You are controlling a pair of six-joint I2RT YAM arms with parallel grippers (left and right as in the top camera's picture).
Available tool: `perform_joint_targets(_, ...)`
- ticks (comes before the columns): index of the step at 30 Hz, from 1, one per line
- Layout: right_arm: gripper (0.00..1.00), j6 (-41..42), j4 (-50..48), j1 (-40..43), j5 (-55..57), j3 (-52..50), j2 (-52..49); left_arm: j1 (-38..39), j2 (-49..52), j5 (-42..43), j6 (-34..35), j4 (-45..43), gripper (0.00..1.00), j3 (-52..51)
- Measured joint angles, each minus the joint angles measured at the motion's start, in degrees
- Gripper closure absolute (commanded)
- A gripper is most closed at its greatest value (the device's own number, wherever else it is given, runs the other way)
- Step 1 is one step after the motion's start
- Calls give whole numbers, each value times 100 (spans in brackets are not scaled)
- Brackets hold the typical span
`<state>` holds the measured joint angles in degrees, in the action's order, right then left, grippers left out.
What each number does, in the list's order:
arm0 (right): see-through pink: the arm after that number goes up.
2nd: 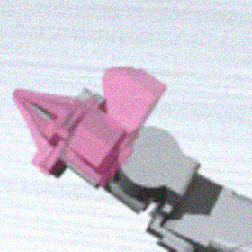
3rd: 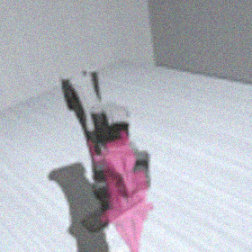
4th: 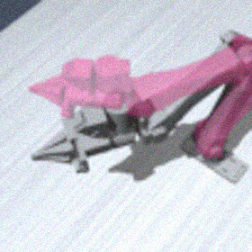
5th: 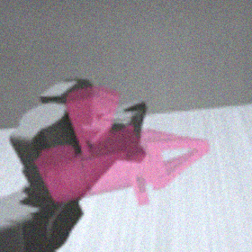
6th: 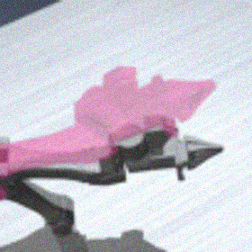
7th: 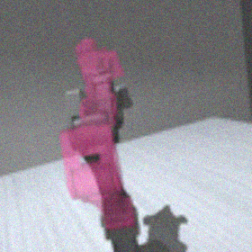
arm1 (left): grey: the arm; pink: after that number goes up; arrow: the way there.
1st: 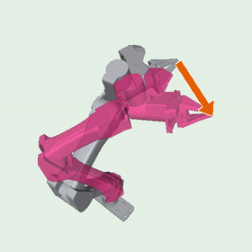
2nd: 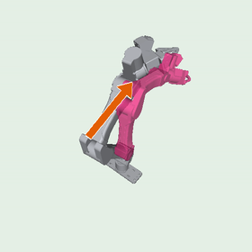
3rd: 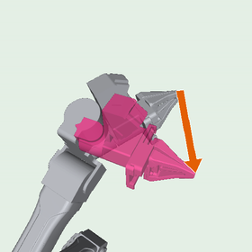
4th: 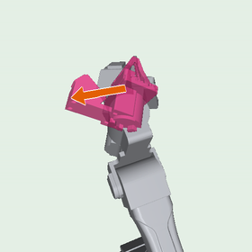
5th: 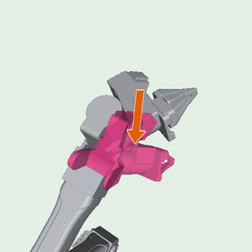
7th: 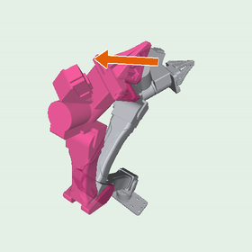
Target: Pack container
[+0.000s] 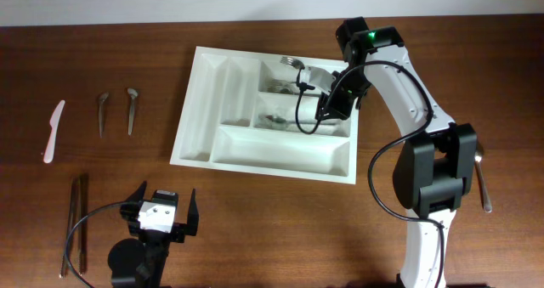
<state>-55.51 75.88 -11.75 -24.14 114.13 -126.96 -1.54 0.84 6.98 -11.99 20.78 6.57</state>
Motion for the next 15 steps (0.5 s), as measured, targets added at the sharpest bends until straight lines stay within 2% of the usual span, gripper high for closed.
perform_joint_targets(3, 76, 7, -74, 0, 0, 0, 0, 0, 0, 0, 0, 2, 1, 0)
perform_joint_targets(5, 60, 103, -197, 0, -4, 0, 0, 0, 0, 0, 0, 2, 1, 0)
perform_joint_targets(10, 29, 540, -614, 0, 144, 24, 0, 0, 0, 2, 0, 2, 1, 0)
perform_joint_targets(15, 8, 811, -848, 0, 546, 184, 0, 0, 0, 0, 0, 2, 1, 0)
